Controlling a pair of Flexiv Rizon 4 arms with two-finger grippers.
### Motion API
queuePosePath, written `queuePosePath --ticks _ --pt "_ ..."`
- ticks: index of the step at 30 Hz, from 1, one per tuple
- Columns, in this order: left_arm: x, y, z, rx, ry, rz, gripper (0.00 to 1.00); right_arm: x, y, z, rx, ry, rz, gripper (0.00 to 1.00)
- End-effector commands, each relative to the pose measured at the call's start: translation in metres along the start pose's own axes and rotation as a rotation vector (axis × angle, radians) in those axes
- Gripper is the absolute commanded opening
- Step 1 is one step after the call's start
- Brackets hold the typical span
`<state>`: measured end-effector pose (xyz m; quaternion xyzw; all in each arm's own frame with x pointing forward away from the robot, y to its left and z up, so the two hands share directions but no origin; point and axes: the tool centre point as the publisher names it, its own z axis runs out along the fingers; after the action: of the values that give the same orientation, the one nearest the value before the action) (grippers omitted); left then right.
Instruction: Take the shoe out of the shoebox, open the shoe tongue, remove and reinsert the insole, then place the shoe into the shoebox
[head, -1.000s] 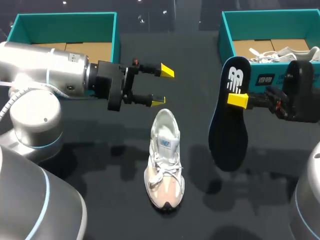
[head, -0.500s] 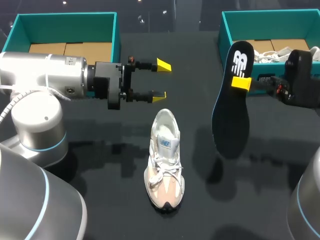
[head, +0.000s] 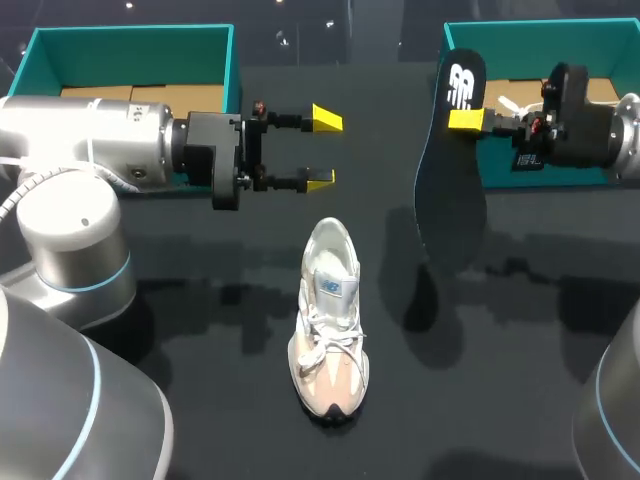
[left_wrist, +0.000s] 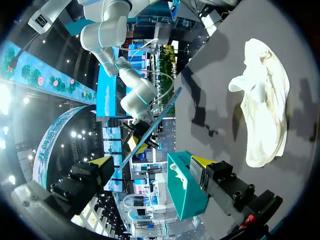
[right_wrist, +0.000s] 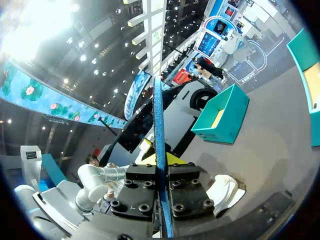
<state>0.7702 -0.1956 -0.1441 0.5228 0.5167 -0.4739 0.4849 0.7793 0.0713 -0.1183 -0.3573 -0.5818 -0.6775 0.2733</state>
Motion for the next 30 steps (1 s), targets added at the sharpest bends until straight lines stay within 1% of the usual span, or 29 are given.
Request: queuePosePath --ticks 1,9,12,14,16,22,30 --pt "-0.001 0.002 0.0 0.004 0.003 0.001 1.0 -0.01 0.004 0.005 0.015 0.01 0.001 0.0" --pt "-0.001 0.002 0.0 0.004 0.003 0.001 1.0 -0.01 0.004 0.005 0.015 0.01 0.001 0.0" --pt "0.003 0.002 0.005 0.008 0.008 0.004 1.0 -0.01 0.009 0.02 0.039 0.0 0.089 0.0" --pt "0.005 0.004 0.009 0.007 0.009 0.009 1.0 -0.01 0.011 0.027 0.034 0.002 0.144 0.0" --pt "0.008 0.006 0.012 -0.012 0.012 0.023 1.0 -0.01 0.012 0.036 0.042 -0.012 0.189 0.0" --pt "0.009 0.008 0.017 -0.021 -0.009 0.03 1.0 -0.011 0.011 0.047 0.028 -0.007 0.29 0.0" --pt "0.008 0.009 0.023 -0.013 -0.029 0.046 1.0 -0.027 0.007 0.059 0.045 -0.032 0.429 0.0"
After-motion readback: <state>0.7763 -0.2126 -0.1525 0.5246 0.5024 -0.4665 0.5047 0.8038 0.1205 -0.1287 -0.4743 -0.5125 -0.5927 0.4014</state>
